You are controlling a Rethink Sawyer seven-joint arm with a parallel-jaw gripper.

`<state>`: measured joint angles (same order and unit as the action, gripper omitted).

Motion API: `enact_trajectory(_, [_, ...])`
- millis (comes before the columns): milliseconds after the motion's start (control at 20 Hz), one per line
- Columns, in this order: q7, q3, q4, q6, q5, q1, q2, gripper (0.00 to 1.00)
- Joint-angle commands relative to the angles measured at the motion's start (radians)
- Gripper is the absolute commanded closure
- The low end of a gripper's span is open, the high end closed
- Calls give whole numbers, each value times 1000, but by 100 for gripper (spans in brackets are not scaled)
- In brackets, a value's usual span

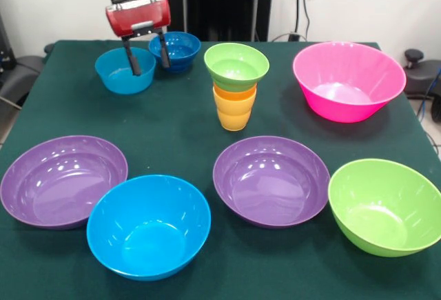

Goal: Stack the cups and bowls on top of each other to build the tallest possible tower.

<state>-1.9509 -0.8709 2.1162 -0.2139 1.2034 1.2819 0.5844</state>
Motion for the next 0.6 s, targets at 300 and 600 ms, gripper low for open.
enact_trajectory(300, [408,16,10,-146,85,-8,-70,0])
enact_trajectory(600, [607,-40,-34,-224,1,64,-121,0])
